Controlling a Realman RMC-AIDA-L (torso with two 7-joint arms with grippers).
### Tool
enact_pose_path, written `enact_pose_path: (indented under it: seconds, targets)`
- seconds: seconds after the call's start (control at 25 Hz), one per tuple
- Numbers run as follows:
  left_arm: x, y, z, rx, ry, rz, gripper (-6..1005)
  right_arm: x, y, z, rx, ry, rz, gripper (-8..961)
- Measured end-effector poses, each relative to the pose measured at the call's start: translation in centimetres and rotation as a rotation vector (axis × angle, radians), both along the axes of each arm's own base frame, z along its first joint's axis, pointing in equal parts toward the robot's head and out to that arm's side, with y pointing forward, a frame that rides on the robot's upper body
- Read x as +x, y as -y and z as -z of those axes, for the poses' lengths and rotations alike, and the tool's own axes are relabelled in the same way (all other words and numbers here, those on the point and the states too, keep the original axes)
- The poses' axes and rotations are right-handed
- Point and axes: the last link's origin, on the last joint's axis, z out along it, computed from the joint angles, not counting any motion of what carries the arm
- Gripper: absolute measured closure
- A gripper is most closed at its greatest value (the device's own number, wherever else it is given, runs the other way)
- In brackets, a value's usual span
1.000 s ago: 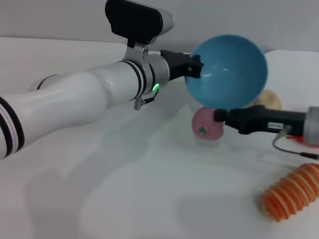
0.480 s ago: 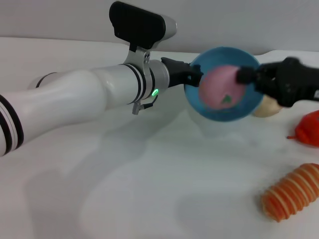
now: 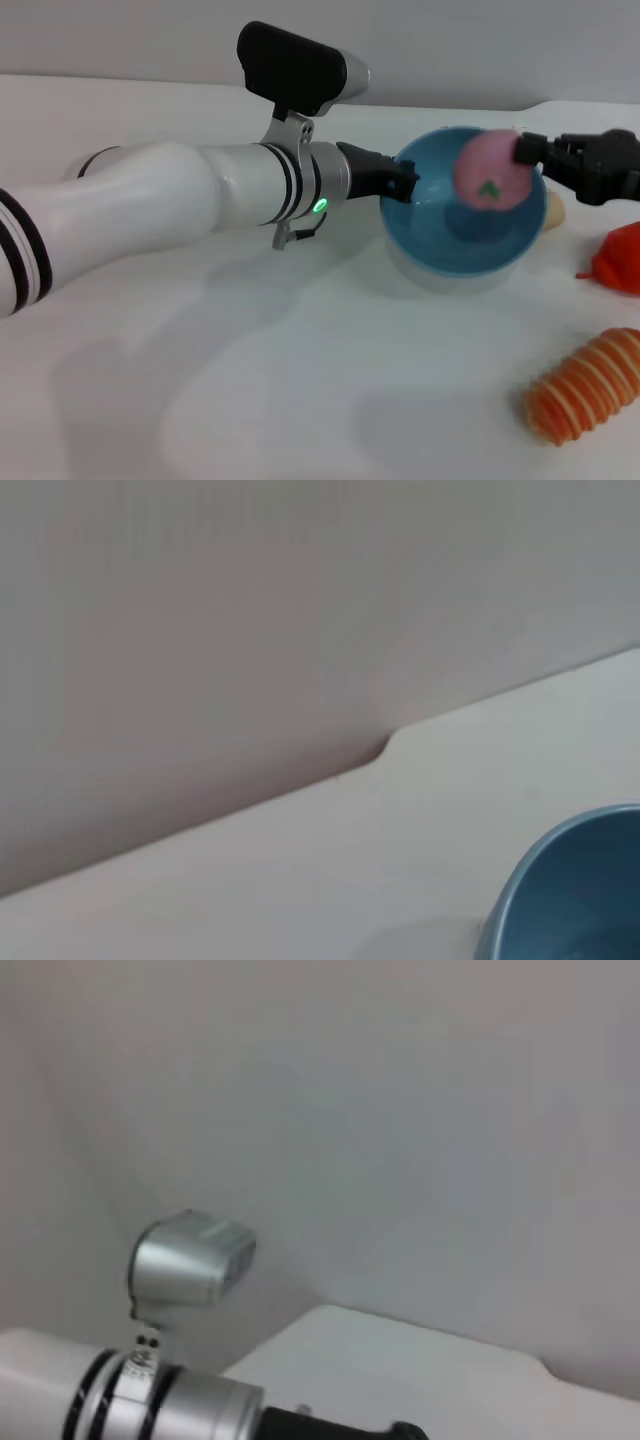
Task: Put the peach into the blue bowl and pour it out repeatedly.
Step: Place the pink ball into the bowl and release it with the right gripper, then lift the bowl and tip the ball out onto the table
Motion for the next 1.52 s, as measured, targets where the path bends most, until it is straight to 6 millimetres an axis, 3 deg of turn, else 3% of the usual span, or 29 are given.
enact_pose_path:
  seconds: [0.36, 0.64, 0.76, 0.92, 1.04, 1.28, 1.52]
  targets:
    - [-0.7, 0.1, -0.1, 0.014, 0.010, -0.024, 1000, 1.7, 0.4, 1.0, 0.013, 0.007, 0.062, 892]
    - [-0.7, 0.3, 0.1, 0.005, 0.005, -0.022, 1000, 1.9, 0.1, 0.9, 0.043, 0.011, 0.070, 659]
    - [-0.9, 0.3, 0.0, 0.004, 0.002, -0.026, 1000, 2.9, 0.1, -0.9, 0.153, -0.014, 0.077, 552]
    - [-1.3, 0.5, 0.1, -0.013, -0.011, -0.033, 999, 5.9, 1.5, -4.3, 0.364, -0.041, 0.130, 516]
    - [-1.7, 0.6, 0.1, -0.013, -0.019, -0.034, 999, 8.6, 3.2, -5.5, 0.495, 0.004, 0.172, 514]
    - [-1.0, 0.1, -0.1, -0.008, -0.066, 0.045, 1001, 14.7, 7.0, -4.1, 0.699, 0.084, 0.383, 512]
    - [2.3, -1.3, -0.2, 0.003, -0.149, 0.247, 999, 17.9, 8.9, -2.3, 0.722, 0.164, 0.558, 456]
